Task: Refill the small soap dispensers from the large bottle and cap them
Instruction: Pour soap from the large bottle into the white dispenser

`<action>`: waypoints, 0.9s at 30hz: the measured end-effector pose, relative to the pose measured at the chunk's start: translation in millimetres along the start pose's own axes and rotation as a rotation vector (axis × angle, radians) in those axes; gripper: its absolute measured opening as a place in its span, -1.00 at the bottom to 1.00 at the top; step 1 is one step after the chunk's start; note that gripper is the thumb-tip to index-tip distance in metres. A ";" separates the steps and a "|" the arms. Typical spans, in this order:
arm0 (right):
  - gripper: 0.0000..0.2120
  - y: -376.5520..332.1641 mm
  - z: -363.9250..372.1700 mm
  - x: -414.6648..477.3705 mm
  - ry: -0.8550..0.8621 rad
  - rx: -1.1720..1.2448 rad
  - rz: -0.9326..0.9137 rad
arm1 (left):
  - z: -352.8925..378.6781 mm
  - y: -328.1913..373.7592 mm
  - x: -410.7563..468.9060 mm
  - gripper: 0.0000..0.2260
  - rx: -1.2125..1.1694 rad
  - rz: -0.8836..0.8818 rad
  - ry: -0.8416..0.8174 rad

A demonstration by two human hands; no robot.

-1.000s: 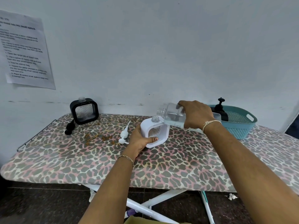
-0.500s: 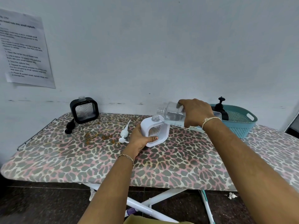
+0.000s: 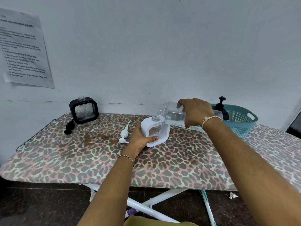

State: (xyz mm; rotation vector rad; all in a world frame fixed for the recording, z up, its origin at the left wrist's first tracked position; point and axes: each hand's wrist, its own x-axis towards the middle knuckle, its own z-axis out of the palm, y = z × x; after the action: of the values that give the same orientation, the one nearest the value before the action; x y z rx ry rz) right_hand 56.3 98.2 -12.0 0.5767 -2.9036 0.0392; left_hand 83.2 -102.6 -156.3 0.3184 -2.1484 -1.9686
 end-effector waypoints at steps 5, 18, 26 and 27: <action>-0.36 -0.4 -1.2 -0.5 -0.009 -0.009 0.007 | 0.5 1.2 -0.1 -0.27 -0.009 -0.003 -0.003; -0.36 -2.8 -4.3 -2.0 -0.009 -0.028 0.008 | 0.0 1.9 -0.1 -0.27 -0.001 0.001 -0.002; -0.35 -4.5 -5.5 -2.0 -0.021 -0.021 0.018 | 0.7 6.1 -3.9 -0.28 -0.027 -0.008 -0.015; -0.34 -4.8 -5.4 -1.8 -0.023 -0.019 0.019 | 0.7 6.6 -4.4 -0.28 -0.030 -0.010 -0.015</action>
State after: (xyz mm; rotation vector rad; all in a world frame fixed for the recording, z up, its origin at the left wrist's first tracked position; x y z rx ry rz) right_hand 60.7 94.8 -7.1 0.5501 -2.9284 0.0073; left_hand 87.1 -100.0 -149.8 0.3106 -2.1288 -2.0128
